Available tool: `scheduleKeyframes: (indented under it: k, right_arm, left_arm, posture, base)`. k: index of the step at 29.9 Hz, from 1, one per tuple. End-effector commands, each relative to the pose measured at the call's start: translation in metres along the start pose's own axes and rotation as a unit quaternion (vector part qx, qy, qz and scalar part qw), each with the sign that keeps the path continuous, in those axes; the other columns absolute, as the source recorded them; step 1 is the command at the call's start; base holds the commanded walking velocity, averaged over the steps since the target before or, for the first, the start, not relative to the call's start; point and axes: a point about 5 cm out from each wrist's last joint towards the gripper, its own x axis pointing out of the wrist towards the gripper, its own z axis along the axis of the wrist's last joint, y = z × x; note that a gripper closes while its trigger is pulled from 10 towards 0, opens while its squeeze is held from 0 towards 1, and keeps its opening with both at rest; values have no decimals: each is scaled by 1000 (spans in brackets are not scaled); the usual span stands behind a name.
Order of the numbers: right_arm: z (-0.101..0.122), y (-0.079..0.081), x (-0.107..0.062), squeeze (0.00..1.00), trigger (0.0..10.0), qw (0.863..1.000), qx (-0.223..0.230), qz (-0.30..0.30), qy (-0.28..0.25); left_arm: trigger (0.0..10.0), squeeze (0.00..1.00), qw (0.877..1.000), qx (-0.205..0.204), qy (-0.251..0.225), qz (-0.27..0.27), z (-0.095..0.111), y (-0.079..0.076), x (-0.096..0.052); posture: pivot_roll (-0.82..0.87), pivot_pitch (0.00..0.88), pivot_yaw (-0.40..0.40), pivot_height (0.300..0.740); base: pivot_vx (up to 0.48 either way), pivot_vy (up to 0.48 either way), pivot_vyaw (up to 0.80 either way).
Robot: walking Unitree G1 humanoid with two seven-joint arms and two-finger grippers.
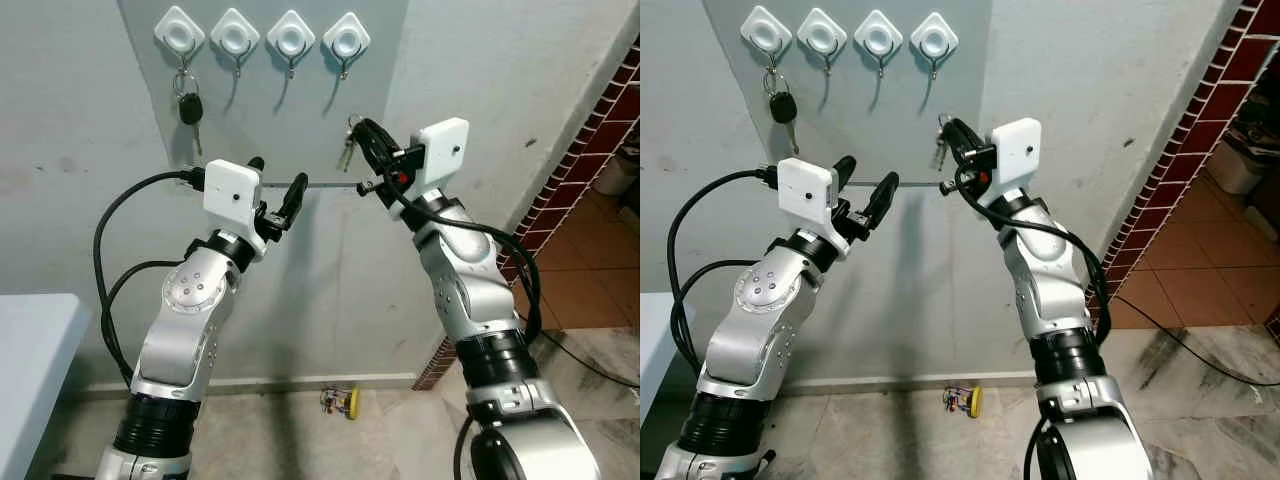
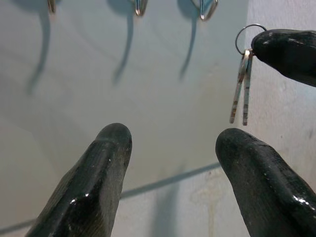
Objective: Hang keys on a hook
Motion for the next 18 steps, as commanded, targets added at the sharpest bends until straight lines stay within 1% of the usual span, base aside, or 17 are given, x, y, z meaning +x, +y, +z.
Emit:
scheduleKeyframes:
  k: [1, 4, 8, 10, 18]
  right_arm:
    - [7, -1, 6, 0, 10000, 1000, 4, 6, -16]
    - [10, 0, 13, 0, 10000, 999, 15, 12, -27]
    - [11, 1, 16, 0, 10000, 999, 21, 14, -33]
    - [13, 1, 21, 0, 10000, 999, 29, 15, -40]
    - [17, -3, 26, 0, 10000, 998, 45, 6, -52]
  left_arm:
    - [10000, 0, 1000, 7, -15, -11, 10, -3, 3]
    - [10000, 0, 1000, 9, -20, -13, 13, -3, 5]
    - [10000, 0, 1000, 10, -22, -14, 15, -4, 5]
    - [10000, 0, 1000, 10, -24, -15, 16, -4, 6]
    - [10000, 0, 1000, 10, -24, -16, 17, -4, 5]
  posture:
    - [-85, 96, -22, 740]
    - [-82, 96, -24, 740]
    - [-80, 95, -24, 740]
    - [-78, 94, -25, 740]
    - [-75, 87, -22, 740]
  base:
    - [0, 0, 0]
    - [0, 0, 0]
    - [0, 0, 0]
    - [0, 0, 0]
    - [0, 0, 0]
